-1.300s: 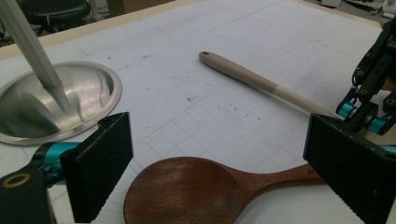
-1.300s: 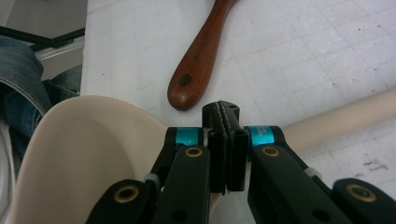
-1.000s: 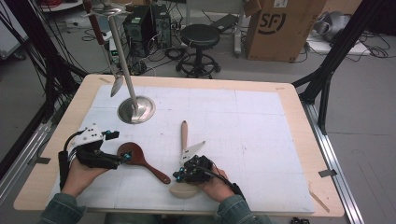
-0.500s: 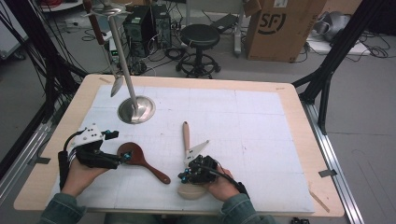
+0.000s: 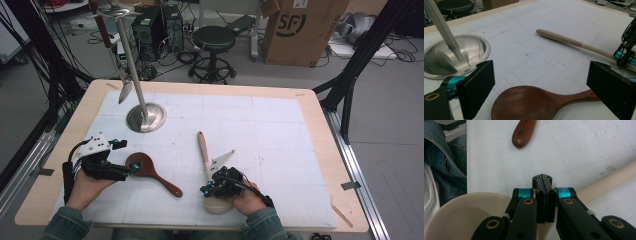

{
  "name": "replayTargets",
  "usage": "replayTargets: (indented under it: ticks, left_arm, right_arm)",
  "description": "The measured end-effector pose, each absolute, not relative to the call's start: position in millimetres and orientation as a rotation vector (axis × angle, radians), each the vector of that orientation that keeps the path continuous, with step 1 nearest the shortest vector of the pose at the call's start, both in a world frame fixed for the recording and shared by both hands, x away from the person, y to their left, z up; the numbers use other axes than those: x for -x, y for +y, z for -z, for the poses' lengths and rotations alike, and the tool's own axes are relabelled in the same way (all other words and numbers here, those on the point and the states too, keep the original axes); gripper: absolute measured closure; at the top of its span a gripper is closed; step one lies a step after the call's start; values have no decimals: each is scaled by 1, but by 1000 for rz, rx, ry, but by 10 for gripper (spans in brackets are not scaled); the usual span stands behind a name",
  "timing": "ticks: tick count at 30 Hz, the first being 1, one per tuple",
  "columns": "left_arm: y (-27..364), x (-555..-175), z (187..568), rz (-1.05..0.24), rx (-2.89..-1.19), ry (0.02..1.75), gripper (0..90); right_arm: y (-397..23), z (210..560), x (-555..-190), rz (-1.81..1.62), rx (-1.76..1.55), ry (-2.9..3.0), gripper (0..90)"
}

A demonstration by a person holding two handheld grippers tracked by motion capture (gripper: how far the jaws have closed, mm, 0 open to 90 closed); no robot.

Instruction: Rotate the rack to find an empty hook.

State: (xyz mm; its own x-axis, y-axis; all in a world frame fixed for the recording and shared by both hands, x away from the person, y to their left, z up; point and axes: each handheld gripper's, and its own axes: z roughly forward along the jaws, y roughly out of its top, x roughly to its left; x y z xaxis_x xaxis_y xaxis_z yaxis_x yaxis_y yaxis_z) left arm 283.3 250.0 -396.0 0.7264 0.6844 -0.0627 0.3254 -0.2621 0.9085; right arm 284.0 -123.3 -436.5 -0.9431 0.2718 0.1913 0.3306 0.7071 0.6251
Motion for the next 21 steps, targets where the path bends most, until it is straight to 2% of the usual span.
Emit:
replayTargets:
  ticks: [21]
  left_arm:
    - [248,-285,397,-413,-1868,777,88]
  right_arm:
    - [-159,435,-283,1045,607,-2824,900]
